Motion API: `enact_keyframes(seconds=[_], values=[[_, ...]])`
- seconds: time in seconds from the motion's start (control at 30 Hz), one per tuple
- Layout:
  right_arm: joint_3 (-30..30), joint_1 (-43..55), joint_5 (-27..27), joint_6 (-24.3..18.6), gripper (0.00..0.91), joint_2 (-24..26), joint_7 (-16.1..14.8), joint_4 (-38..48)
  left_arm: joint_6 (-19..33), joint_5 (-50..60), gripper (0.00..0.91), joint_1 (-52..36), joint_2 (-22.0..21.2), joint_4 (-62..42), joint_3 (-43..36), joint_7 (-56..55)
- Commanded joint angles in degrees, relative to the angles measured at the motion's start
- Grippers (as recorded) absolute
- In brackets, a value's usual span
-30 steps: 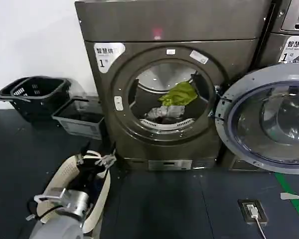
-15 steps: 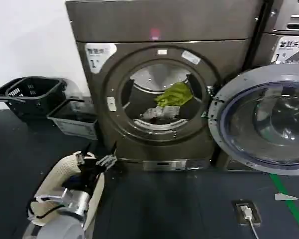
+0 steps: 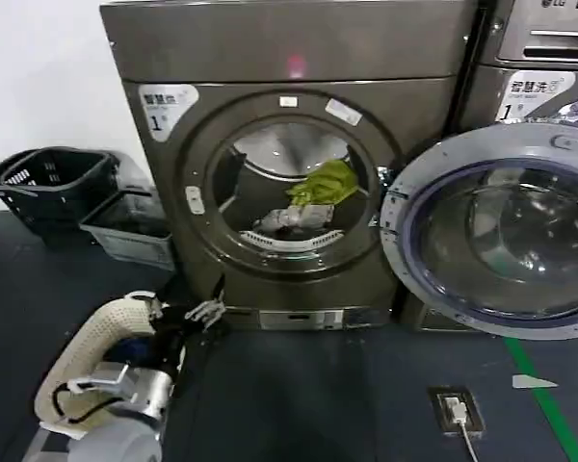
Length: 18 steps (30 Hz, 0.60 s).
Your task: Grasp the clothes from the dryer.
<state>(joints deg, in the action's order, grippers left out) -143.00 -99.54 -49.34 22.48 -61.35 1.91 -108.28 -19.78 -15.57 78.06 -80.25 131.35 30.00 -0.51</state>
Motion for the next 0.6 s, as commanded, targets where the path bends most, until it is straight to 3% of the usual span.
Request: enact_keyframes(seconds=[0.03, 0.6], values=[[0.01, 0.01, -0.17, -0.08, 0.907, -0.01, -0.1, -0.16, -0.02, -0.09, 0.907, 0.26, 0.16, 0.3, 0.1, 0.02], [-0.22, 0.05, -0.76, -0.04, 0.907, -0.4, -0.56, -0.31, -0.16, -0.29, 0.907, 0.64, 0.06, 1.2, 0.21, 0.19]])
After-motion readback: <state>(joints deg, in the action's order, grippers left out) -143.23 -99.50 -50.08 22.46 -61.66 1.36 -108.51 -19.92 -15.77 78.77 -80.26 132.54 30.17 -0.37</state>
